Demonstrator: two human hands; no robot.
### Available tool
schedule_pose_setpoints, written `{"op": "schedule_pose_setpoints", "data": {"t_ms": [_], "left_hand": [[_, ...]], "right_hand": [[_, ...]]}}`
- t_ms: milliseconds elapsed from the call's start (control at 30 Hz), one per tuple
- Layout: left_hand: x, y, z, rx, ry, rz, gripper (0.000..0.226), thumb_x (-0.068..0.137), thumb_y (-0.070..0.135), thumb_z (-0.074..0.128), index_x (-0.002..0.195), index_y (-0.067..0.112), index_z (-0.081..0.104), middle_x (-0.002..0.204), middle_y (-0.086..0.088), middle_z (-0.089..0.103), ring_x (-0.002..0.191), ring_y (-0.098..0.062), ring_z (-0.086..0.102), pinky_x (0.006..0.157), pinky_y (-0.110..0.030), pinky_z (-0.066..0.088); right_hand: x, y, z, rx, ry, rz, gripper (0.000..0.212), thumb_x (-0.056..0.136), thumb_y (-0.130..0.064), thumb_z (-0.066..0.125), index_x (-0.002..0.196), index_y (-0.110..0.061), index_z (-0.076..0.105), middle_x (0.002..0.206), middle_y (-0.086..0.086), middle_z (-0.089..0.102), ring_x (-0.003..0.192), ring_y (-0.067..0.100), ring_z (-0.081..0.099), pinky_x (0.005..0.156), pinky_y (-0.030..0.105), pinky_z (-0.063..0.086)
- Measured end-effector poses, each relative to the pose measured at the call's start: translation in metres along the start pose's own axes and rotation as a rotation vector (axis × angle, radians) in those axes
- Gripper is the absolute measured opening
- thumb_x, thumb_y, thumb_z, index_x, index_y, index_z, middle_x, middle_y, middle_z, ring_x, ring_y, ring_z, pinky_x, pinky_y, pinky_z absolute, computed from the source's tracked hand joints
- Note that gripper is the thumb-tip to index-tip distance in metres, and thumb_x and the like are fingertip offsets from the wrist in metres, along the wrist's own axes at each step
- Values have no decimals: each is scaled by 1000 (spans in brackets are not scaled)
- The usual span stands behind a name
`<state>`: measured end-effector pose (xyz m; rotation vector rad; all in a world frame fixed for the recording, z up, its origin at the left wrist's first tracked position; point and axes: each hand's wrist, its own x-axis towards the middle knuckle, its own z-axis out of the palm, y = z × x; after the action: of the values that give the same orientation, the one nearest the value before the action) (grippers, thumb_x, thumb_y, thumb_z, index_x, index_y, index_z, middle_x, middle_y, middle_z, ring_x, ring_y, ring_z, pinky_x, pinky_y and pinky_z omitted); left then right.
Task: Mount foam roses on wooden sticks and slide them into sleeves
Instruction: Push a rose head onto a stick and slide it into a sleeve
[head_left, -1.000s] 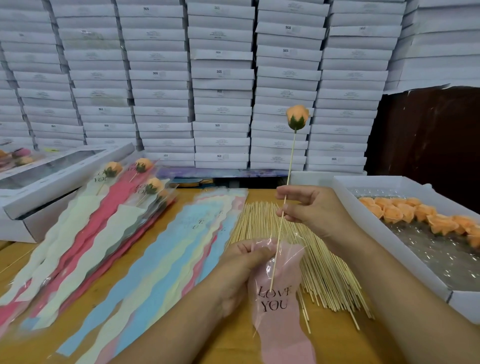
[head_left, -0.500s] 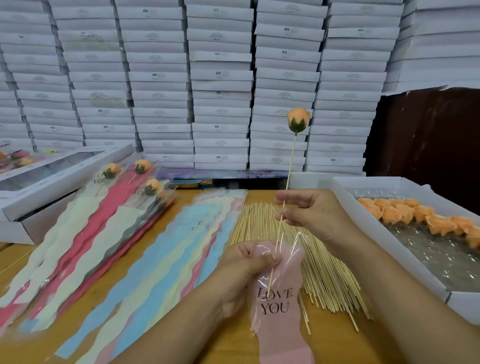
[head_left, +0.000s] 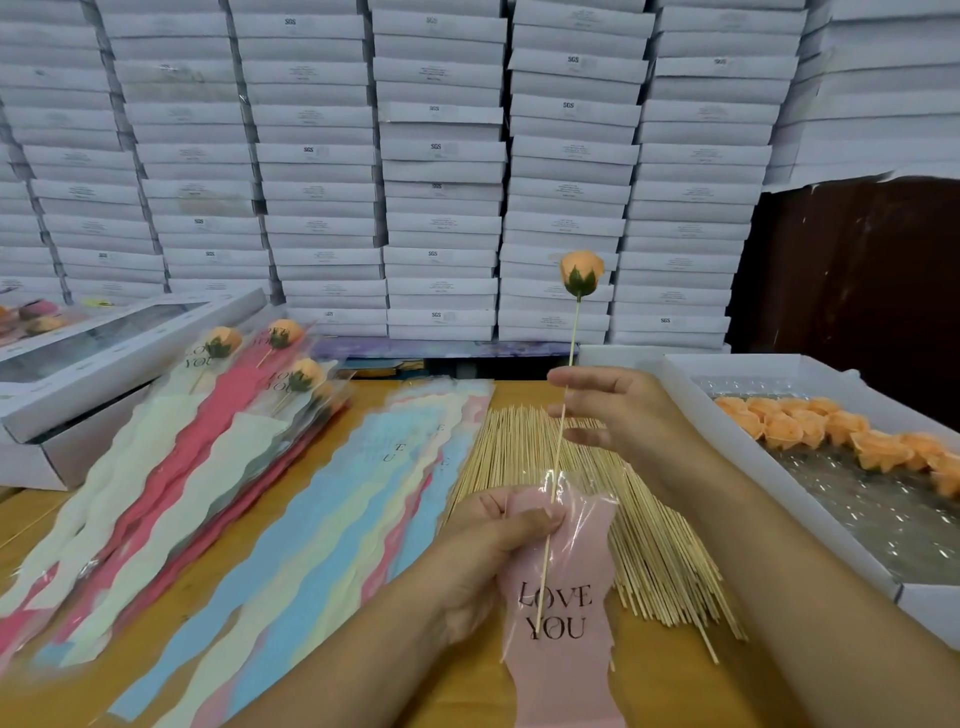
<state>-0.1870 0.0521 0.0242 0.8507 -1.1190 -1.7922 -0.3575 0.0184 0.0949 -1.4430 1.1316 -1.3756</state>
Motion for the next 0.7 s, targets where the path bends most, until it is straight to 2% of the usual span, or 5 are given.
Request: {"op": "schedule_pose_setpoints", "data": {"t_ms": [233, 367, 467, 567, 700], "left_hand": [[0, -2, -4, 27, -21, -6, 37, 87, 9, 74, 117, -10, 65, 107, -29, 68, 87, -33, 66, 89, -46, 53], [1, -1, -4, 34, -25, 9, 49, 79, 15, 79, 117, -12, 63, 109, -31, 66, 92, -36, 63, 95, -52, 50], [1, 0, -5, 0, -37, 28, 39, 80, 14, 79, 111, -5, 69, 105, -28, 69, 88, -34, 67, 92, -49, 52], [1, 1, -7, -43, -51, 39, 35, 81, 10, 78, 114, -2, 70, 107, -28, 70, 87, -34, 70, 88, -47, 56], [1, 2, -6, -36, -63, 49, 37, 84, 10, 77, 115, -9, 66, 107, -30, 68, 88, -35, 68, 88, -46, 55]], "right_hand": [[-5, 4, -4, -25, -46, -14, 23, 99, -23, 55, 100, -19, 77, 108, -4, 76, 100, 16, 72, 79, 30, 56], [-12, 5, -5, -66, -96, -45, 29, 99, -35, 53, 96, -21, 79, 107, -4, 76, 103, 15, 69, 84, 33, 54], [-19, 7, -4, -109, -155, -37, 35, 100, -39, 49, 97, -23, 80, 108, -6, 75, 104, 10, 68, 89, 34, 51], [-26, 12, -3, -160, -204, -23, 39, 96, -51, 48, 98, -29, 80, 110, -10, 75, 107, 5, 66, 96, 38, 47], [-31, 16, -3, -174, -240, 4, 42, 88, -57, 45, 101, -34, 78, 112, -15, 73, 106, -1, 64, 98, 36, 45]]}}
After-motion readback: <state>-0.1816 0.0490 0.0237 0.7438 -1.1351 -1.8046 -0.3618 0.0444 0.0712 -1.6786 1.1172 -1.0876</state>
